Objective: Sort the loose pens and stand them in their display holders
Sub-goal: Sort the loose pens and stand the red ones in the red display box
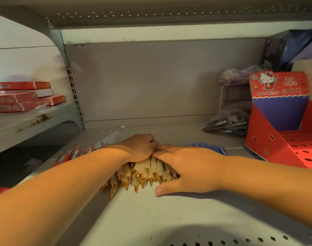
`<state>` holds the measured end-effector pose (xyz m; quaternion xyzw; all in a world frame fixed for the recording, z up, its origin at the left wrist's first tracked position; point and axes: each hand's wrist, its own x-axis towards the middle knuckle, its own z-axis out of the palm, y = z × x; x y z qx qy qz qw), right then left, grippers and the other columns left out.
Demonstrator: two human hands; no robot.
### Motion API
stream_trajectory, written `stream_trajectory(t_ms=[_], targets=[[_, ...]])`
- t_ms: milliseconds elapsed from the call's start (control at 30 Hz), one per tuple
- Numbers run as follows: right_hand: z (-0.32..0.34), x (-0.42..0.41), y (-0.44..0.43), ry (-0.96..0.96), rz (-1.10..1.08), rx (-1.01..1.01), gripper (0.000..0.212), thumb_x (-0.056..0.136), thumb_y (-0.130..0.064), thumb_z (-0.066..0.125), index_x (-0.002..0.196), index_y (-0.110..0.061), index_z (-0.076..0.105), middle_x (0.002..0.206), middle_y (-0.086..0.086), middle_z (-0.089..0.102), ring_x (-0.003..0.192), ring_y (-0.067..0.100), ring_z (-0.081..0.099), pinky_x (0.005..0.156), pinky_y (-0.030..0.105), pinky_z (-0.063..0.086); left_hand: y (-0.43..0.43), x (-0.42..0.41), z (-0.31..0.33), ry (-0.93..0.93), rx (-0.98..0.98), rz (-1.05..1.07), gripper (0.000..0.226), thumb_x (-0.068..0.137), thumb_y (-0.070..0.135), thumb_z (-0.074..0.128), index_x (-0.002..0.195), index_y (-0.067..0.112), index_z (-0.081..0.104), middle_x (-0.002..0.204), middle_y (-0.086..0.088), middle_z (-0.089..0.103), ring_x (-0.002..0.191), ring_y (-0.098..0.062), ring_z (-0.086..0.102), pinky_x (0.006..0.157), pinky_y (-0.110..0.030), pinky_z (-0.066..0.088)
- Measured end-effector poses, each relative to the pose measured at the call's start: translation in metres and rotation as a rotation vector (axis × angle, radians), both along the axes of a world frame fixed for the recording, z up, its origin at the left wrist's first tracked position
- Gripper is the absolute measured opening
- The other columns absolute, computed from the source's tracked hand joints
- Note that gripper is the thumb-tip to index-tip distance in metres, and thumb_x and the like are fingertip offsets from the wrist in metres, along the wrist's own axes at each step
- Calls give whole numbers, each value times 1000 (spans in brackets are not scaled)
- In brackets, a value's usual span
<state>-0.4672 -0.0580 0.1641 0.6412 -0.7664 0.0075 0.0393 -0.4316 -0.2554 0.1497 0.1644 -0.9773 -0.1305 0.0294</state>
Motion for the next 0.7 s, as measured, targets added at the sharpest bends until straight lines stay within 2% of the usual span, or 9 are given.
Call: stream_trajectory(t_ms=[133,267,333,400,467,500,567,633,700], targets=[[-4,2,-3,41,-27,-17,68,87,-70,50,141,-30,40,139,-9,50,118,16,55,95,39,51,3,5,0,-5,-36,-24,45,107,44,22,133,22,51,139,-7,54,121,-21,51,93,-29,33],[1,3,-2,4,-29,-11,75,82,-79,45,141,-33,39,137,-12,51,119,13,53,97,36,49,0,24,23,107,14,-22,48,107,39,22,147,19,40,155,-5,39,141,-23,36,111,-33,24],[10,4,-2,-18,-36,9,81,77,-86,40,142,-37,38,141,-17,47,121,8,50,99,31,46,-15,37,38,164,39,59,38,106,22,34,138,11,51,144,-11,49,131,-27,46,110,-36,33],[20,7,-6,-49,-44,27,86,74,-90,34,142,-39,39,145,-19,45,124,5,48,102,29,44,-36,53,49,158,-1,159,28,102,17,42,113,4,64,113,-12,62,103,-28,59,90,-38,46],[28,14,-16,-82,-54,32,84,75,-89,30,141,-38,43,146,-17,44,126,5,48,105,32,43,-60,74,54,145,-27,237,28,97,27,47,81,7,59,79,-7,55,71,-24,53,66,-36,42],[30,18,-25,-85,-60,39,80,78,-86,30,140,-38,44,146,-16,45,125,5,48,106,33,43,-70,86,55,140,-18,302,28,95,31,50,75,11,54,73,-6,50,65,-23,48,62,-33,38],[32,25,-46,-86,-60,55,65,86,-77,34,136,-37,47,135,-13,55,113,-3,55,101,31,46,-84,108,53,108,-6,431,22,93,34,54,81,15,53,79,-7,52,70,-24,48,67,-33,37],[31,33,-72,-119,-65,62,49,93,-68,37,128,-37,52,110,-13,63,84,-13,59,80,23,49,-91,127,49,30,-13,499,20,94,35,54,95,15,58,96,-9,57,82,-27,55,73,-32,40],[31,42,-98,-146,-61,47,39,97,-59,40,122,-33,56,113,-9,62,93,-3,61,81,27,48,-91,142,45,-59,-2,540,31,99,38,49,119,16,60,112,-7,54,96,-28,57,74,-27,38]])
